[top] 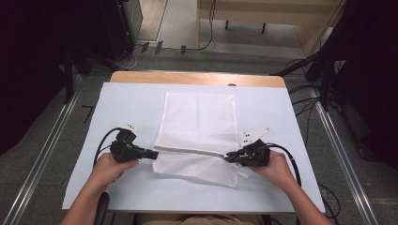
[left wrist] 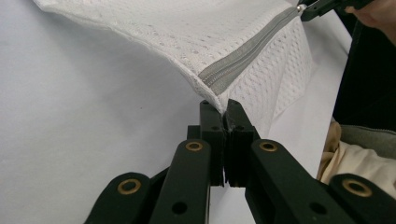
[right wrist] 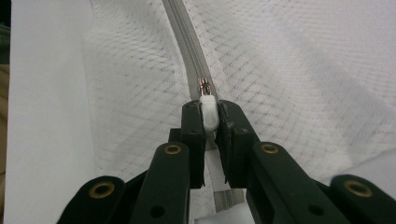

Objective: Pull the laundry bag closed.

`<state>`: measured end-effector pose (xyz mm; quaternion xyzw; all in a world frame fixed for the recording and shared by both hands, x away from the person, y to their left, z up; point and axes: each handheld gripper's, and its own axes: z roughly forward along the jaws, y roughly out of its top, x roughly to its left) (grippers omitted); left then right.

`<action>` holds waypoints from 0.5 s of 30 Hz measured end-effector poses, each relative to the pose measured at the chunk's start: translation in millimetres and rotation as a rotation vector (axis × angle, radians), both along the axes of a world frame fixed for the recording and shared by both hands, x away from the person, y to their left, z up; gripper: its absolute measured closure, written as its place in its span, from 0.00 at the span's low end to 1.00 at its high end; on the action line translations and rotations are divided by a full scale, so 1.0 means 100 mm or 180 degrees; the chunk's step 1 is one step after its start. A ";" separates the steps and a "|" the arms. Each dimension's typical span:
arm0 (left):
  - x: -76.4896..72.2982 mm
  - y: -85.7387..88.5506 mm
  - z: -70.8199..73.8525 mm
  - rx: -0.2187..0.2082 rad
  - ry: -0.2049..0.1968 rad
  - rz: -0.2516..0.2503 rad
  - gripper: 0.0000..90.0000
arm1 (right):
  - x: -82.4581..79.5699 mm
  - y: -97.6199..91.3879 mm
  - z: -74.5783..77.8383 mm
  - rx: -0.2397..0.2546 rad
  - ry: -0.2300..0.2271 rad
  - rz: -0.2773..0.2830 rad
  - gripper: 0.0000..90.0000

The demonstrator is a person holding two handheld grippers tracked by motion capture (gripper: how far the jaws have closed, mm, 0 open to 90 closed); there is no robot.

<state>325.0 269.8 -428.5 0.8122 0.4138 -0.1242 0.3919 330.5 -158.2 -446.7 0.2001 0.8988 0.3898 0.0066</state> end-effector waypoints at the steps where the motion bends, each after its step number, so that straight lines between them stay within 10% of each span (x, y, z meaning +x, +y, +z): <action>1: 0.00 0.00 0.00 0.0006 0.0001 0.0007 0.99 | 0.00 -0.01 0.00 0.0015 0.0007 -0.0001 0.91; 15: 0.00 -0.02 -0.01 0.0038 0.0002 -0.0022 0.99 | -0.02 -0.11 -0.01 0.0010 0.0036 -0.0047 0.91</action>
